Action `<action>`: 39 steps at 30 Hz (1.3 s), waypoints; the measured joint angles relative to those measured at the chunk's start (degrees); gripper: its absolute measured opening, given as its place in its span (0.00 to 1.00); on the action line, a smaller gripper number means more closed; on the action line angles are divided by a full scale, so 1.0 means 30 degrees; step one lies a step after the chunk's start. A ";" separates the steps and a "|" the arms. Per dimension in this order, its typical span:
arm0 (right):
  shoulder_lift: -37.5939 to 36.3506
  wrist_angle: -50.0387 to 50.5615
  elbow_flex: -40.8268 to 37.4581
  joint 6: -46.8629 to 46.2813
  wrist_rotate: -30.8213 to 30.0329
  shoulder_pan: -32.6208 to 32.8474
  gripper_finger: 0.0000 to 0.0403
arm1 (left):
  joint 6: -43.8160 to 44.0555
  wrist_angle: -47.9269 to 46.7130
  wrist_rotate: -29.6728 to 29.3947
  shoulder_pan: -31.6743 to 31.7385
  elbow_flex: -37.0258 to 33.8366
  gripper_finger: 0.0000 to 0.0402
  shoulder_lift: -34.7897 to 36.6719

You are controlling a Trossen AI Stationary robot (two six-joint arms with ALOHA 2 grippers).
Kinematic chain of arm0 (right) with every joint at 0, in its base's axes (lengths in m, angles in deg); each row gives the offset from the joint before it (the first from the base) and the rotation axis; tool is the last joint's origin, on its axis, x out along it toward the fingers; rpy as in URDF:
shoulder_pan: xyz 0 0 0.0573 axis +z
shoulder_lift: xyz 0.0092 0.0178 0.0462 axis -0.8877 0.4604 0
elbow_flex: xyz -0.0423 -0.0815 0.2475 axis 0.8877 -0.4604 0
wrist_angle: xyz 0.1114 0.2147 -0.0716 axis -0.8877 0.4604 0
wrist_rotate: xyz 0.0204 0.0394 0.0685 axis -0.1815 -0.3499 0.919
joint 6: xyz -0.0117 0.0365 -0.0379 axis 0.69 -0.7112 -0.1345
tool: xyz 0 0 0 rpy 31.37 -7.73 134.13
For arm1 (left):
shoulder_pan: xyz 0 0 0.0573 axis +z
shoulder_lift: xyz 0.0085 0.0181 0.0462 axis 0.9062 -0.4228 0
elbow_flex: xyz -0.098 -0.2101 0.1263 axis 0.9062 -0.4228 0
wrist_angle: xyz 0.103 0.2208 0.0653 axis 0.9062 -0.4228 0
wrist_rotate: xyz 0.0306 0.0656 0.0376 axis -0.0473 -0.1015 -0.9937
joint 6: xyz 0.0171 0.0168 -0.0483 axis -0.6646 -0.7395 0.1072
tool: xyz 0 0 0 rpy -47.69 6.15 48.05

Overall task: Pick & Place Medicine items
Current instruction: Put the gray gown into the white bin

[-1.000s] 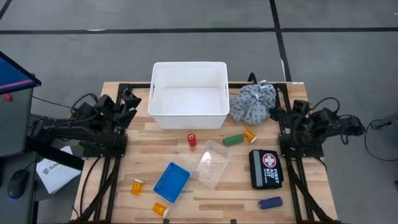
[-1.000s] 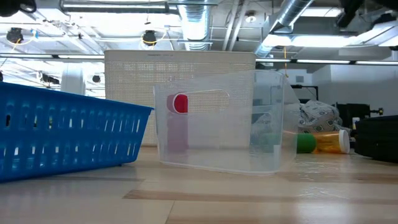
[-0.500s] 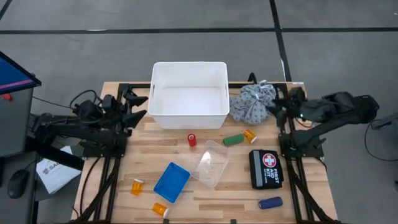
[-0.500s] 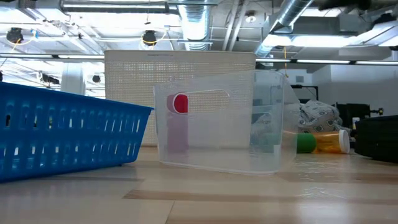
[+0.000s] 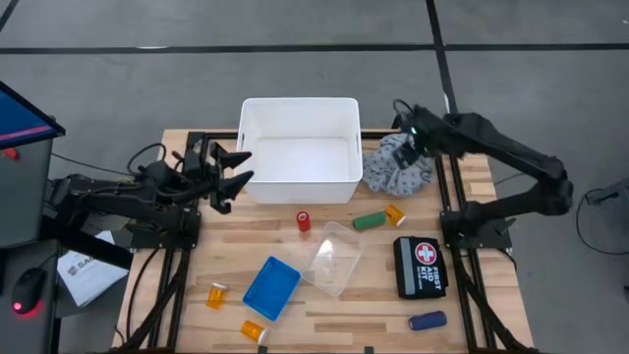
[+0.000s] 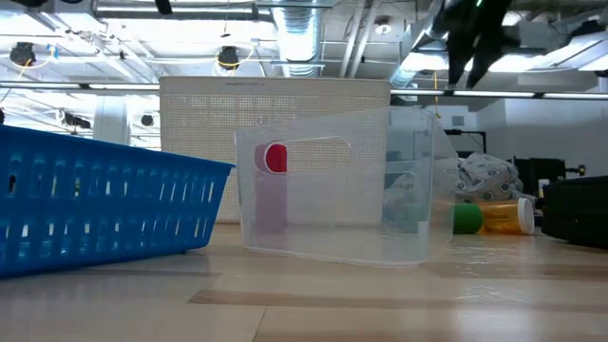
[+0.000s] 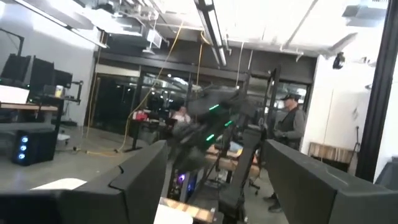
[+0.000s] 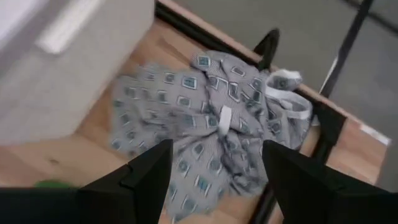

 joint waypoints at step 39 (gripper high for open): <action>0.1116 -0.6634 -0.6096 0.3852 0.6811 -0.6582 0.03 | 0.0501 0.2543 0.0015 -0.0015 0.0430 0.65 -0.0056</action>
